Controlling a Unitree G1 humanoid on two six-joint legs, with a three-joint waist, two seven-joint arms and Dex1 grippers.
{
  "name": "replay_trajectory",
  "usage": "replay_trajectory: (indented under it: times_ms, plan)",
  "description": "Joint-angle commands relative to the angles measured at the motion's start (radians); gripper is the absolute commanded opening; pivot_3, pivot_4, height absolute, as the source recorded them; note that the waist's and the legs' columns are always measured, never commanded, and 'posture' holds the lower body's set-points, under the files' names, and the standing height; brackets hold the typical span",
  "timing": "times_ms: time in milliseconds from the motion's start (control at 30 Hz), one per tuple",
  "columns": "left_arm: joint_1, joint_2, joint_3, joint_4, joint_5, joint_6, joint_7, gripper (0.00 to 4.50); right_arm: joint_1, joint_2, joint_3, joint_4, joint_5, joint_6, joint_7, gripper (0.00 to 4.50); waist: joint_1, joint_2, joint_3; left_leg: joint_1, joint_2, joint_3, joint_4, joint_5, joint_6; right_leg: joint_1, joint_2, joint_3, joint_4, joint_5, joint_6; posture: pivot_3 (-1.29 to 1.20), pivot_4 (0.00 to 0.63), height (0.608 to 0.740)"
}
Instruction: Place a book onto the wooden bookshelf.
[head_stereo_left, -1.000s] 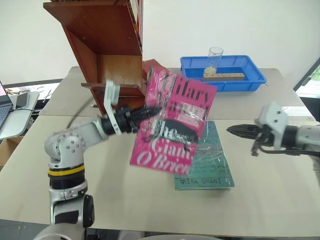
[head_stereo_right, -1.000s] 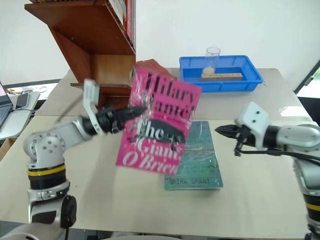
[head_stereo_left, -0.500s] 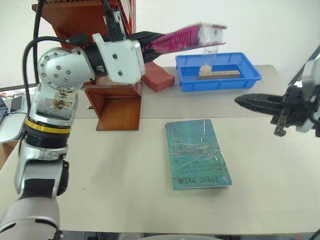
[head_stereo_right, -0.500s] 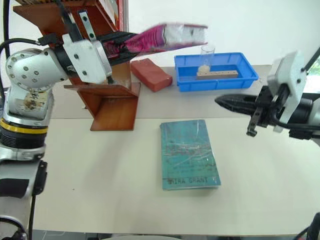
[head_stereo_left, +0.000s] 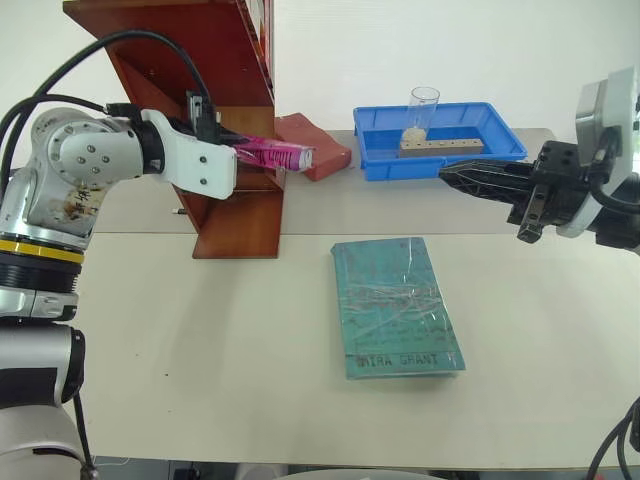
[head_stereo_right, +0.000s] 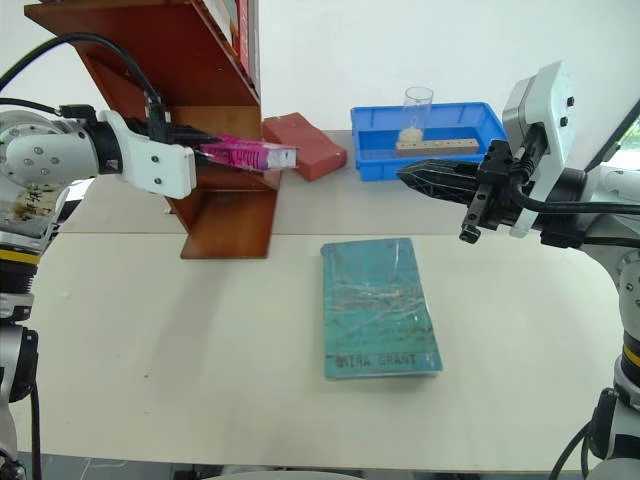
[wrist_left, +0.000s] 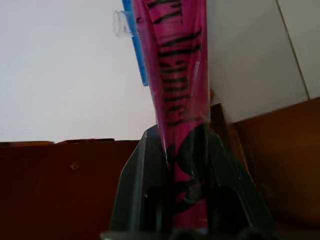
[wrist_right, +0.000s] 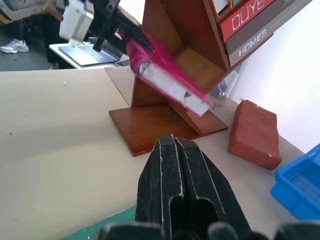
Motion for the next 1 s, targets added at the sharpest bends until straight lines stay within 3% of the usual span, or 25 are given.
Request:
replay_trajectory:
  times_ms: [33, 367, 667, 1000]
  plan:
    - [0.009, 0.049, 0.016, -0.009, 0.051, 0.100, -0.022, 0.34, -0.034, 0.003, -0.005, 0.001, -0.007, -0.028, -0.001, 0.00, -0.010, 0.000, 0.000, 0.000, 0.000, 0.000, 0.000, 0.000, 0.000, -0.001, 0.000, 0.000, 0.000, 0.000, 0.000, 0.00, 0.150, 0.649]
    - [0.043, 0.029, 0.022, -0.055, 0.051, 0.214, -0.014, 0.34, -0.042, 0.016, 0.005, 0.012, -0.022, -0.043, 0.003, 0.00, -0.036, -0.001, 0.000, 0.003, 0.000, 0.000, -0.009, 0.000, 0.001, -0.009, 0.001, 0.000, 0.004, 0.001, -0.002, 0.00, 0.150, 0.649]
    - [0.097, 0.039, 0.045, -0.148, 0.016, 0.340, -0.053, 4.48, -0.027, 0.023, 0.004, 0.013, -0.033, -0.057, 0.014, 0.00, -0.014, 0.000, 0.000, 0.004, 0.000, 0.000, -0.008, 0.001, 0.001, -0.009, 0.001, 0.000, 0.006, 0.001, -0.001, 0.00, 0.150, 0.649]
    - [0.123, 0.124, 0.184, -0.321, -0.146, 0.550, -0.171, 4.48, -0.025, 0.015, 0.027, 0.044, -0.080, -0.091, 0.056, 0.00, -0.011, -0.002, 0.001, 0.004, 0.001, 0.001, -0.008, 0.001, 0.001, -0.009, 0.001, 0.000, 0.005, 0.001, -0.001, 0.00, 0.150, 0.649]
